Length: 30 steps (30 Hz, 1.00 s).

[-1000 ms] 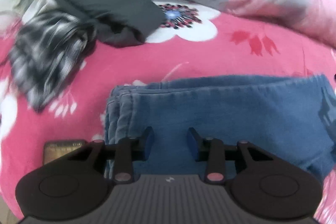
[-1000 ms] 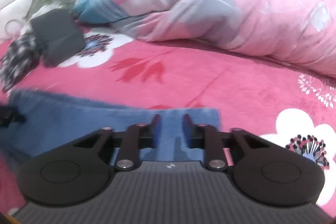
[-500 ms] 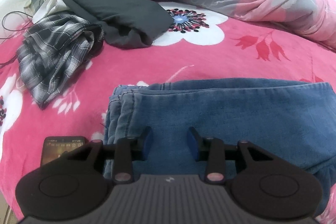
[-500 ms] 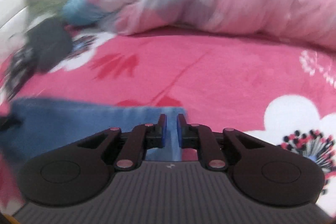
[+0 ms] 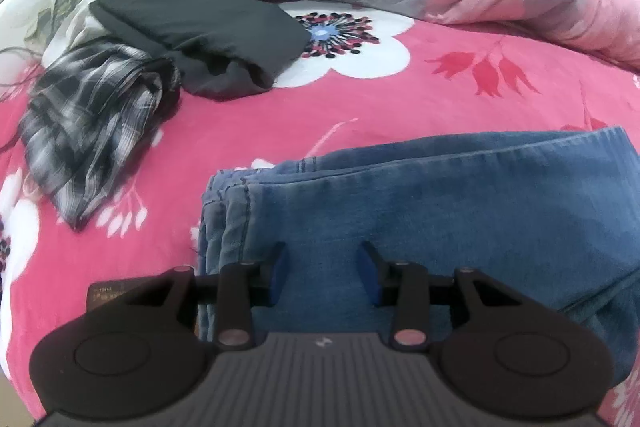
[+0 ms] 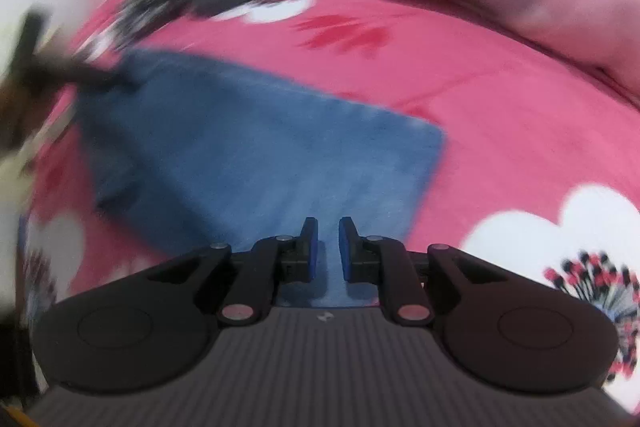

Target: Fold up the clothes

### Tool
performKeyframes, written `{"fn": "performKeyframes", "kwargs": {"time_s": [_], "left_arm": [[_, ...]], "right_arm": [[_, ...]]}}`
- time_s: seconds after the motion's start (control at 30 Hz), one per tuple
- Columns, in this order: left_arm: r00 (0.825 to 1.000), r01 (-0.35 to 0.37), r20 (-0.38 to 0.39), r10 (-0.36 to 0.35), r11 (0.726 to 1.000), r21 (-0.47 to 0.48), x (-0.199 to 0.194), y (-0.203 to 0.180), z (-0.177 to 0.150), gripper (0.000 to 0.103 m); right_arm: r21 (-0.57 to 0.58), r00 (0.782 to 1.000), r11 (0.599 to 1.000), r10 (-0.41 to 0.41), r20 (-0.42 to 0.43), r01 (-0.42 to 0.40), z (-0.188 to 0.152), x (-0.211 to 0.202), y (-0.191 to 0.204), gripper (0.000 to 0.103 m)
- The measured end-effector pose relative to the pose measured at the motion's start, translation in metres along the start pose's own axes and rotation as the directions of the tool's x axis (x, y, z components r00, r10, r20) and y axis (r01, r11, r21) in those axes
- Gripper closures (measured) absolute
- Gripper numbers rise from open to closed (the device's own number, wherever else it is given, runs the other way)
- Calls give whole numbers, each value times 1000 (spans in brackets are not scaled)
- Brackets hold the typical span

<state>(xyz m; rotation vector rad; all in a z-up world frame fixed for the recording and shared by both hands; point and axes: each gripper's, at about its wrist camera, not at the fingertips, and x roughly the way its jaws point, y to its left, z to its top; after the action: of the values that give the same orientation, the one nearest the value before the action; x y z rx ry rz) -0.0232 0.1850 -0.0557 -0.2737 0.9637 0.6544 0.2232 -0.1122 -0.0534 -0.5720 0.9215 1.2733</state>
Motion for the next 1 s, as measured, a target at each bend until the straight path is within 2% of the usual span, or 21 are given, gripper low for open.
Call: {"fn": "performKeyframes", "kwargs": {"time_s": [0.07,0.17,0.23,0.27,0.3,0.37,0.43,0.5,0.53,0.6,0.67,0.7,0.77,0.83,0.87,0.9,1.0], "left_arm": [[1000,7,1,-7,1000,21,-1,0,0,62],[1000,10,7,-11,998,57,-1,-1,-2,60],[1000,-1,16,-1,996,85,-3,-2,-2,57],[1000,-17,23,14,995,96,-5,-4,-2,55],[999,-30,31,27,994,108,-7,-6,-1,55],[998,-25,52,18,991,131,-19,-8,-2,55],[996,1,82,-15,985,173,-33,-12,-6,53],[993,31,100,-57,969,245,-42,-19,-13,50],[993,46,90,-75,957,285,-41,-23,-17,48],[996,63,40,-83,931,360,-33,-30,-25,47],[996,86,-6,-92,902,423,-26,-36,-30,47],[994,107,-15,-112,901,421,-30,-34,-26,47],[987,148,-13,-157,897,416,-38,-30,-18,47],[978,187,-2,-207,884,429,-47,-31,-11,45],[969,225,-10,-247,865,449,-50,-36,-9,44],[957,266,-28,-287,840,474,-51,-43,-9,43],[918,371,-114,-380,723,582,-44,-75,-12,41]], "right_arm": [[-84,997,996,-39,-66,33,-14,24,5,94],[-8,998,999,-31,-53,31,-13,27,-2,94],[5,993,996,-91,-74,92,-5,20,4,94],[-5,988,991,-130,-84,130,-2,16,10,91],[-16,988,991,-137,-72,136,3,8,18,91],[22,998,997,-69,-6,69,17,-6,32,91],[43,999,999,-9,50,7,32,1,49,91],[59,993,997,49,106,-55,47,11,67,91],[62,995,997,48,92,-54,50,27,75,91],[67,998,997,35,46,-38,54,65,89,92],[117,1000,993,-15,23,12,54,80,95,92],[144,999,989,-41,11,39,54,86,98,92],[280,996,957,-85,16,78,58,67,98,91],[444,990,893,-122,70,79,45,43,96,90],[521,985,850,-143,95,73,38,31,96,89],[592,982,804,-150,113,55,27,22,97,88],[671,976,741,-165,145,25,6,14,117,88]]}}
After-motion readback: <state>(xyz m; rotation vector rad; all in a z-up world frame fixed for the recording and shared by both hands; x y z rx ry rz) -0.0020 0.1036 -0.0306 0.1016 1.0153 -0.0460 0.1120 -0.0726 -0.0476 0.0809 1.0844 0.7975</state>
